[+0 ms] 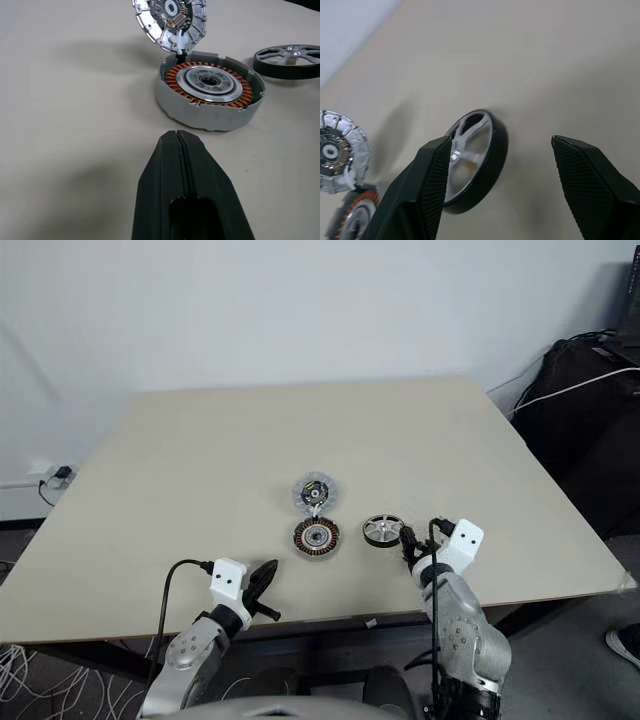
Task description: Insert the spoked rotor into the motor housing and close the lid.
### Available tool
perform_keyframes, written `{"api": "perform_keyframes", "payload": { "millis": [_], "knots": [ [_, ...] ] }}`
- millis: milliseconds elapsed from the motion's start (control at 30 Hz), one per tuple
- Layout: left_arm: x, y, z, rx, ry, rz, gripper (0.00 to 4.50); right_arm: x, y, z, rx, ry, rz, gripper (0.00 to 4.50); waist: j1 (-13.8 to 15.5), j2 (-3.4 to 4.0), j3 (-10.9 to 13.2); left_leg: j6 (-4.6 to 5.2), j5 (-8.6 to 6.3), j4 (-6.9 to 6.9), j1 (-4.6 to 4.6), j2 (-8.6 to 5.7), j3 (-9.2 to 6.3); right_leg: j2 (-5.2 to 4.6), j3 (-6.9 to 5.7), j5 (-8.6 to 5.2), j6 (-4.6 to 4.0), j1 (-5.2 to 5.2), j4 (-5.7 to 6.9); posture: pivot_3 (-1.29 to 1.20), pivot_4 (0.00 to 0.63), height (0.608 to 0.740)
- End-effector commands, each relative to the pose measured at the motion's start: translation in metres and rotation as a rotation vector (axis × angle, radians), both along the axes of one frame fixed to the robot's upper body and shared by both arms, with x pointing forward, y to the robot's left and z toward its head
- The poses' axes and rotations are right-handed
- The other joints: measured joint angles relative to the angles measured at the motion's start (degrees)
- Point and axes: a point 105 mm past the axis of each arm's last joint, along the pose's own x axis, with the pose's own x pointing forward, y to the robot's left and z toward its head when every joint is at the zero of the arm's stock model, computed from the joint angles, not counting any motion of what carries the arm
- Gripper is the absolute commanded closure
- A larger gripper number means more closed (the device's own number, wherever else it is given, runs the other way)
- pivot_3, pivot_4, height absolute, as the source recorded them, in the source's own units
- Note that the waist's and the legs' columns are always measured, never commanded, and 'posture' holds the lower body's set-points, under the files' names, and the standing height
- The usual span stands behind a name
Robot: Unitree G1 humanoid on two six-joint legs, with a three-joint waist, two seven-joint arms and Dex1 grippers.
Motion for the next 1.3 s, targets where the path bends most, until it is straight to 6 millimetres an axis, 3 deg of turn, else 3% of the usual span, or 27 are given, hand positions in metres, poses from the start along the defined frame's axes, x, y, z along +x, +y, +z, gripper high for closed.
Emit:
{"api": "perform_keyframes", "payload": {
  "millis": [33,400,767,933,1067,1267,1300],
  "knots": [
    [0.004,-0.002,0.009,-0.014,-0.034,-0.003,4.50,0.009,0.026,0.012,0.164,-0.035,0.025,1.07,0.0,0.04,0.0,0.00,0.00,0.00,0.00,-0.01,0.00,0.00,0.00,0.02,-0.02,0.00,0.00,0.00,0.000,0.740],
    [0.004,-0.001,0.010,-0.014,-0.039,0.005,4.50,0.014,0.041,0.010,0.255,0.006,0.073,1.07,-0.1,0.08,0.0,0.01,0.01,0.00,-0.01,0.00,0.01,0.02,0.01,0.09,0.14,-0.01,-0.01,0.00,0.000,0.740],
    [0.005,-0.002,0.011,-0.015,-0.046,0.008,4.50,0.017,0.039,0.006,0.283,0.027,0.039,1.07,-0.1,0.08,0.0,0.01,0.01,0.00,-0.01,0.00,0.01,0.02,0.01,0.09,0.15,-0.01,-0.01,0.00,0.000,0.740],
    [0.006,-0.002,0.012,-0.016,-0.048,0.006,4.50,0.021,0.034,0.004,0.389,0.010,-0.033,1.07,-0.1,0.13,0.1,0.02,0.01,0.01,-0.01,-0.01,0.03,0.02,0.02,0.09,0.19,-0.01,-0.02,0.00,0.000,0.740],
    [0.006,-0.001,0.012,-0.015,-0.048,0.008,4.50,0.023,0.031,0.003,0.441,0.001,-0.080,1.92,-0.1,0.14,0.1,0.02,0.01,0.00,-0.01,0.00,0.03,0.03,0.02,0.10,0.17,-0.01,-0.01,0.00,0.000,0.740],
    [0.007,0.000,0.012,-0.014,-0.050,0.017,4.50,0.025,0.029,0.004,0.454,-0.005,-0.091,3.95,-0.2,0.16,0.1,0.03,0.01,0.00,-0.01,0.00,0.03,0.04,0.04,0.16,0.07,-0.02,-0.01,0.00,0.000,0.740],
    [0.007,0.000,0.012,-0.014,-0.050,0.018,4.50,0.025,0.029,0.004,0.454,-0.007,-0.091,4.06,-0.2,0.16,0.1,0.03,0.01,0.00,-0.01,0.00,0.03,0.04,0.04,0.16,0.07,-0.02,-0.01,0.00,0.000,0.740]
  ]
}}
